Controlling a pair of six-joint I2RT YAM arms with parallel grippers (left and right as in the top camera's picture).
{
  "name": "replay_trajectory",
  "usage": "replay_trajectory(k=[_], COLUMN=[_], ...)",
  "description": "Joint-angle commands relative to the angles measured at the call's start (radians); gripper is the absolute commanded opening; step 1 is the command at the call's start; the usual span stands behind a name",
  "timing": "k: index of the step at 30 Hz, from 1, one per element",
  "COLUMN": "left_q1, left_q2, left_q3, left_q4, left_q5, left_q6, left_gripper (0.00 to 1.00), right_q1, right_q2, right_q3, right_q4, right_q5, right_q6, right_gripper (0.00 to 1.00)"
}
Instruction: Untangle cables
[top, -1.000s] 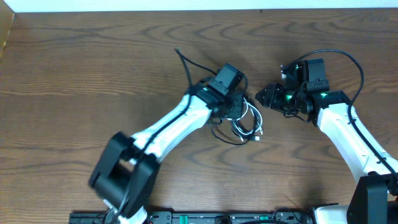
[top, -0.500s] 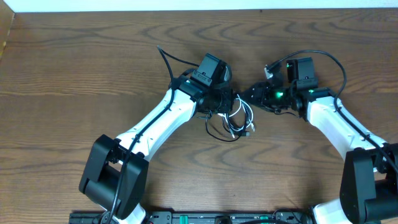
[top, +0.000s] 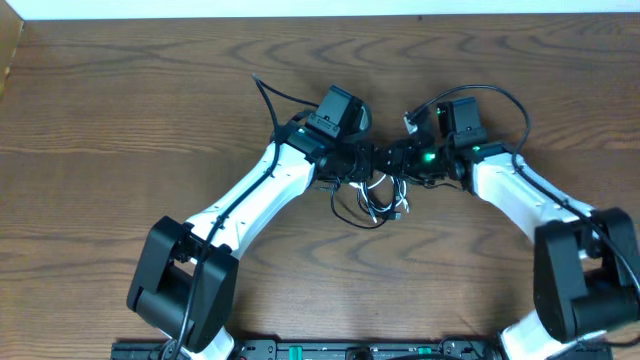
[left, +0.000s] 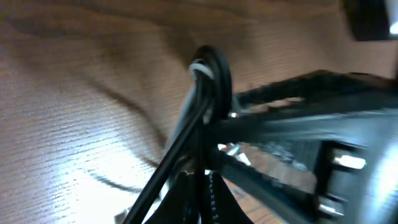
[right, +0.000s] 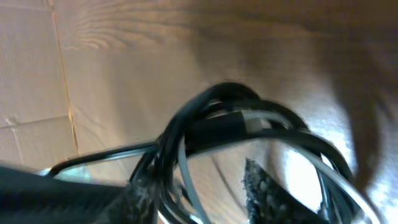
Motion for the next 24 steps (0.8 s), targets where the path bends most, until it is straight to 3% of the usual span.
replay_trajectory(k=[1, 12, 17, 20, 24], left_q1=[0.002, 0.002, 0.002, 0.002, 0.002], left_q2=[-0.003, -0.003, -0.003, -0.003, -0.003], left_q3=[0.003, 0.003, 0.003, 0.003, 0.003], left_q4=[0.000, 0.000, 0.000, -0.004, -0.037], left_q5=[0.015, 0.024, 0.020, -0.006, -0.076], left_q6=[0.016, 0.016, 0.017, 0.017, 0.018], left_gripper=[0.07, 0.08, 0.07, 0.07, 0.08], right_q1=[0.030, 0.047, 0.042, 0.036, 0.026], right_q2=[0.058, 0.147, 0.155, 0.154, 0.124], right_q3=[-0.001, -0.001, -0.001, -0.001, 0.000], right_q4=[0.017, 0.067, 0.043, 0.040, 0.036], right_q5=[0.066, 0.216, 0.272, 0.261, 0.167], right_q6=[0.042, 0.053, 0.048, 0.033, 0.014], right_gripper=[0.36, 0.25, 0.14, 0.01, 0.01])
